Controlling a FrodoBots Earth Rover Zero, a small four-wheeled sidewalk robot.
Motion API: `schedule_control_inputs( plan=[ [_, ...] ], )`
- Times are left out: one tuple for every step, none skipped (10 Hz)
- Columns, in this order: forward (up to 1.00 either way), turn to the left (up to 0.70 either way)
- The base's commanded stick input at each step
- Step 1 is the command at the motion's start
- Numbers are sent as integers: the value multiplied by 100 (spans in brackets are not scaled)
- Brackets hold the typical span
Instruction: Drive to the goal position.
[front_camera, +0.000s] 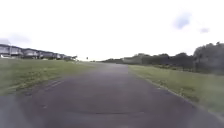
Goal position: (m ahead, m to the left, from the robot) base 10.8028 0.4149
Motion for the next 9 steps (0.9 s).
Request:
schedule_control_inputs(
  plan=[
    [70,0],
    [70,0],
    [70,0],
    [70,0],
    [70,0],
    [70,0],
    [70,0],
    [70,0],
    [70,0]
  ],
)
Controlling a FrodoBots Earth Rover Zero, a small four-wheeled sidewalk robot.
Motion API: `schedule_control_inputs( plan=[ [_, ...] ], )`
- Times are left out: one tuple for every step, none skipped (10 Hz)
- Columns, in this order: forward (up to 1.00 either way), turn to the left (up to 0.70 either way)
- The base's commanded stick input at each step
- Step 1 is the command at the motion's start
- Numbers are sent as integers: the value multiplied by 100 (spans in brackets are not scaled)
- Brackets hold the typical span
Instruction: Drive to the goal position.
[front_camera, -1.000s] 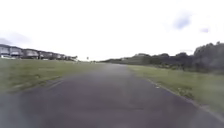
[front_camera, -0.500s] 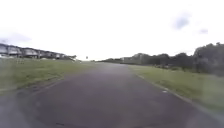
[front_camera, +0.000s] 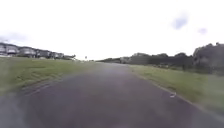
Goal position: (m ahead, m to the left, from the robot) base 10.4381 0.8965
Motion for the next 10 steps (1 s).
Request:
schedule_control_inputs(
  plan=[
    [70,0],
    [70,0],
    [70,0],
    [70,0],
    [70,0],
    [70,0],
    [70,0],
    [70,0],
    [70,0],
    [70,0]
  ],
)
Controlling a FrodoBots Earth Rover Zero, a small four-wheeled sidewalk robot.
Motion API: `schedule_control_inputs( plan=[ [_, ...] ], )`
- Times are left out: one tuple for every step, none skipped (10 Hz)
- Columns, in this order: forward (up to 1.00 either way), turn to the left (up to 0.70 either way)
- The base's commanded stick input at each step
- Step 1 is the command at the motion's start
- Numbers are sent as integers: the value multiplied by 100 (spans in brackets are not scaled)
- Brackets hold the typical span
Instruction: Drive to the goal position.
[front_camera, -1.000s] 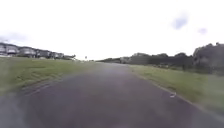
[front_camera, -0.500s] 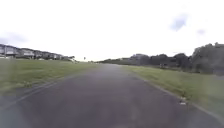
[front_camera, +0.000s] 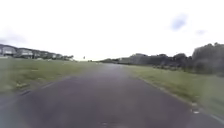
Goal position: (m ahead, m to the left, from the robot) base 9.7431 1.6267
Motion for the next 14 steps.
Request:
schedule_control_inputs(
  plan=[
    [70,0],
    [70,0],
    [70,0],
    [70,0],
    [70,0],
    [70,0],
    [70,0],
    [70,0],
    [70,0],
    [70,0],
    [70,0],
    [70,0],
    [70,0],
    [70,0]
  ],
)
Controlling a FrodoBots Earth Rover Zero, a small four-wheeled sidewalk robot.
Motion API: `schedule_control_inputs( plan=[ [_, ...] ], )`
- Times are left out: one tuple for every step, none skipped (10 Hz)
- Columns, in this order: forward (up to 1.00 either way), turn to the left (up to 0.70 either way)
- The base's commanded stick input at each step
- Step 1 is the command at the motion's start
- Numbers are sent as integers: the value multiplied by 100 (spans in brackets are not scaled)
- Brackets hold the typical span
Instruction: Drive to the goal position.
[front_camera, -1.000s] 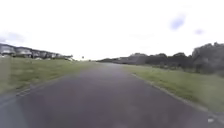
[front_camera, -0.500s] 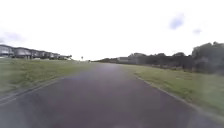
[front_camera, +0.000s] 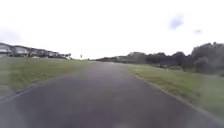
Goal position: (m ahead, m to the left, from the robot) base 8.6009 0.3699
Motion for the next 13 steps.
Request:
schedule_control_inputs(
  plan=[
    [70,0],
    [70,0],
    [70,0],
    [70,9],
    [70,34],
    [70,35],
    [70,35],
    [70,35],
    [70,34],
    [70,9],
    [70,0],
    [70,0],
    [70,0]
  ],
)
